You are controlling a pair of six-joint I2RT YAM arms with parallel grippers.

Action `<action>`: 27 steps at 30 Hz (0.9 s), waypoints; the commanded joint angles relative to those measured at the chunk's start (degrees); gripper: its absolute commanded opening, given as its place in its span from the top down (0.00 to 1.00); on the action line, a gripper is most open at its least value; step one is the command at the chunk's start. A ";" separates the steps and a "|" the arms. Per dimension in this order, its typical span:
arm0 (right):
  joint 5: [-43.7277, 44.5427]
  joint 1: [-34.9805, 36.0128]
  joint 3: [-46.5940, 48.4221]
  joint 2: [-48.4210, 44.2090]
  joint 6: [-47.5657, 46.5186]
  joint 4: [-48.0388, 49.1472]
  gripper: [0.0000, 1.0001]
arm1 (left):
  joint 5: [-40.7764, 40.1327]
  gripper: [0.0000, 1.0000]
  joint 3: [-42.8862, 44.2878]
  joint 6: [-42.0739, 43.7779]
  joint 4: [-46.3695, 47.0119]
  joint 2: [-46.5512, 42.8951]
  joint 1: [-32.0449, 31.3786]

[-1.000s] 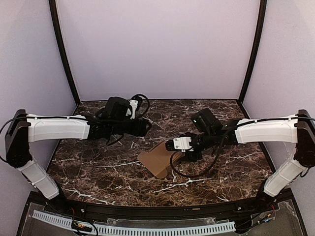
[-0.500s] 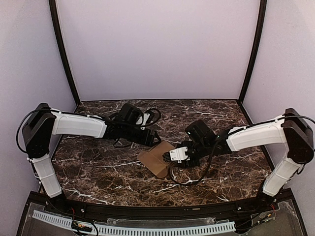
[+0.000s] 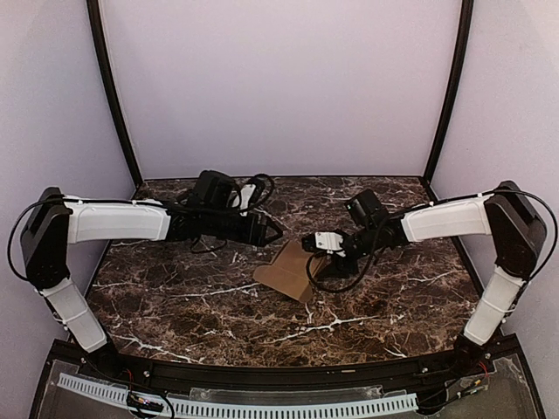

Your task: Fold the paper box

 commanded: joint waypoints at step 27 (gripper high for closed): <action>-30.10 -17.96 26.95 12.81 19.86 -14.94 0.42 | -0.93 0.31 7.65 -4.29 2.41 8.36 2.49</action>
